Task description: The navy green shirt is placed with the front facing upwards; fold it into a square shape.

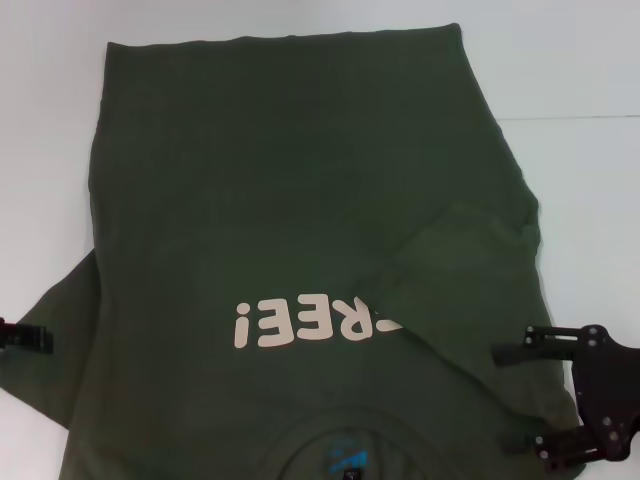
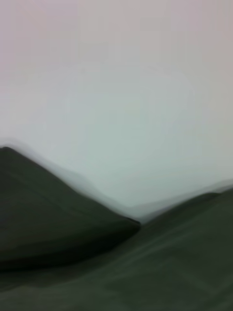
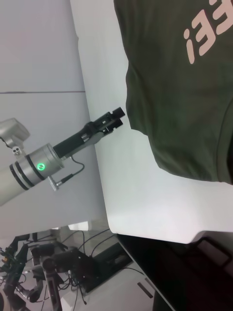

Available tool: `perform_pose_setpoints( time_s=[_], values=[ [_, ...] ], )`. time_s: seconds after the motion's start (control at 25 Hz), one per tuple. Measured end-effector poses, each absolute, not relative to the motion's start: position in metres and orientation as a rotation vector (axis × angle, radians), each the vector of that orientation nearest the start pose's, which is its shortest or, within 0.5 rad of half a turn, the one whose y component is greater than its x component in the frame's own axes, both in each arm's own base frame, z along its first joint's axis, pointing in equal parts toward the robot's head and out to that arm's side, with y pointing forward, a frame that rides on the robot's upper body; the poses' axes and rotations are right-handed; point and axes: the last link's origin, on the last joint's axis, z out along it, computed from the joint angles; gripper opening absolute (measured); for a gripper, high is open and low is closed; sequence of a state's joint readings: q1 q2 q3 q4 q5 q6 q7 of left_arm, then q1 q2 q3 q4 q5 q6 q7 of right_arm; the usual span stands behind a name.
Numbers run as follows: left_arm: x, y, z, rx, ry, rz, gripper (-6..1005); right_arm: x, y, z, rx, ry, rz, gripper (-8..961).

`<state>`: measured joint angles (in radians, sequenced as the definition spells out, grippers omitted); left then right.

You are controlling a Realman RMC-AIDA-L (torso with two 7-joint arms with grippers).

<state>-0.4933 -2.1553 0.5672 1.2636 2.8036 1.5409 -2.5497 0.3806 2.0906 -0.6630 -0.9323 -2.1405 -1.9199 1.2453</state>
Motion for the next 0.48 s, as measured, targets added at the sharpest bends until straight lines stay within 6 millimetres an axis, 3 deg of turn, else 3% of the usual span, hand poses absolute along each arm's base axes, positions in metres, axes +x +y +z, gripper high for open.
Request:
perform_pose_setpoints(
  time_s=[0.48],
  values=[
    [-0.3276, 0.3236, 0.0774, -1.892, -1.722, 0.093, 807, 0.2729, 0.2705, 0.0307, -2.968, 0.299, 0.584, 915]
  ],
)
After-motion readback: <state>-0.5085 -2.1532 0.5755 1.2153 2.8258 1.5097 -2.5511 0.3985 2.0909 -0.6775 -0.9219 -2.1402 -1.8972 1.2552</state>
